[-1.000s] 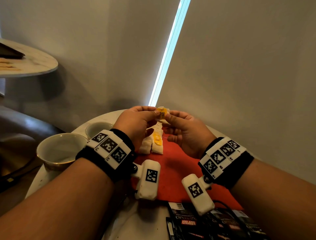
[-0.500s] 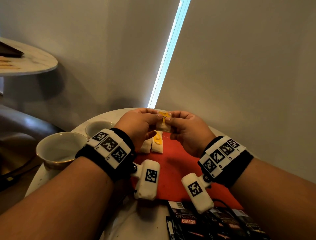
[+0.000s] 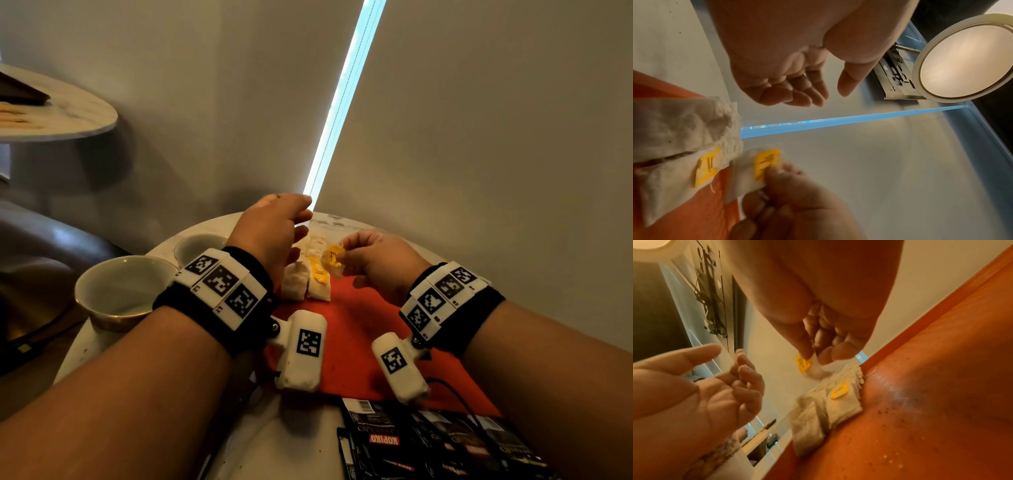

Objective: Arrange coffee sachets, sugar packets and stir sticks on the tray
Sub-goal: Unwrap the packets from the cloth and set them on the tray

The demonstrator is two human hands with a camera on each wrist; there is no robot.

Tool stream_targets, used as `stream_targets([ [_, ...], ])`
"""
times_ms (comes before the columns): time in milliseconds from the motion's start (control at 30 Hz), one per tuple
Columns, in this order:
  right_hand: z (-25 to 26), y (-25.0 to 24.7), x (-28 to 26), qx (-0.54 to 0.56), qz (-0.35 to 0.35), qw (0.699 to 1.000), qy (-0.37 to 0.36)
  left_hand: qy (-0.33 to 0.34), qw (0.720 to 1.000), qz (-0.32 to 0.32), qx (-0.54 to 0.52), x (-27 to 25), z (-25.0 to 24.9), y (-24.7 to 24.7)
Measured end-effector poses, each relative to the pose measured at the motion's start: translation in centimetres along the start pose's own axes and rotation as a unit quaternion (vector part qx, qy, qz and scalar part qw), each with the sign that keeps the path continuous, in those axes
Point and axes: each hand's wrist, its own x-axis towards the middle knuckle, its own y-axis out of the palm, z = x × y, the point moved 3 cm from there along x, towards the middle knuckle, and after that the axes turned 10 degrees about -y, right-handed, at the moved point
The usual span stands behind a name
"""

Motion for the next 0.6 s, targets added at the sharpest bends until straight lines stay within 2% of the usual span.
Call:
stream_targets([
  [67, -0.4, 0.4, 0.0, -0.045, 0.058, 0.997, 0.038, 0.003, 1.000, -0.007, -0.002, 0.0, -0.1, -0.1],
  [167, -0.6, 1.3, -0.4, -0.048, 0.153, 0.982, 0.103, 0.006, 1.000, -0.010, 0.009, 0.1, -0.1, -0.2],
  [233, -0.9, 1.7, -0.5, -0.056, 0.184, 0.973, 0.126, 0.013, 1.000, -0.009, 0.026, 0.2, -0.2, -0.1],
  [300, -1.1, 1.9, -0.1, -0.082, 0.183, 0.972, 0.126, 0.017, 0.999, -0.009, 0.040, 0.2, 0.0, -0.1],
  [467, -1.4, 2.0, 1.2, -0.077, 0.099, 0.982, 0.139, 0.012, 0.999, -0.010, 0.051, 0.3, -0.1, -0.1],
  [600, -1.7, 2.3, 1.7, -0.107, 0.076, 0.982, 0.135, -0.031, 0.999, -0.016, 0.039, 0.4, 0.2, -0.3],
])
